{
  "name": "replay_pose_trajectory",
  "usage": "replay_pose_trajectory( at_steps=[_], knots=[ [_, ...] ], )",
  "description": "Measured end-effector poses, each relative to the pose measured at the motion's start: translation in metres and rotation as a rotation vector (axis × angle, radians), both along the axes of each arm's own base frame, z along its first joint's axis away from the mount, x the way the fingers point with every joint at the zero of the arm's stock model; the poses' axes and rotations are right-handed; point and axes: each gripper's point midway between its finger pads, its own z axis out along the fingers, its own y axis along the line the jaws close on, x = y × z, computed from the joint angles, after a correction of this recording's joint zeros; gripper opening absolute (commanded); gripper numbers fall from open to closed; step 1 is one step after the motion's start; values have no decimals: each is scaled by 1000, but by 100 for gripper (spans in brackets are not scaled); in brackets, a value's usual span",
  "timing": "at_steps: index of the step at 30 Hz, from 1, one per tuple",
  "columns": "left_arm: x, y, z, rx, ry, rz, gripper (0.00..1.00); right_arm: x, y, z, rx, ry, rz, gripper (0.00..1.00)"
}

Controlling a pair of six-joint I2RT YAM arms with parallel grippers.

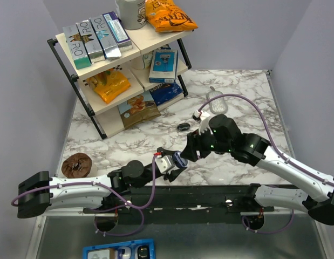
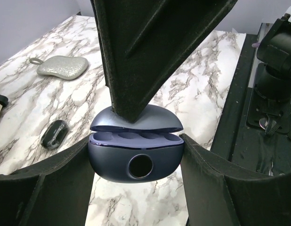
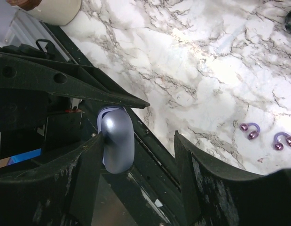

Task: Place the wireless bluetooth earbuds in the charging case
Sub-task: Open the charging case.

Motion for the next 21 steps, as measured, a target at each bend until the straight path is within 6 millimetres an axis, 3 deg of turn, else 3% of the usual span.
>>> replay_pose_trajectory(
  at_steps=[13, 17, 21],
  knots=[
    [0, 1, 5, -19, -2, 0, 0, 1, -16, 7, 21, -33, -32, 69],
    [0, 1, 6, -25, -3, 1, 0, -5, -12, 16, 61, -36, 1, 68],
    [0, 1, 8, -33, -5, 1, 0, -11, -4, 12, 75, -8, 47, 64]
  ],
)
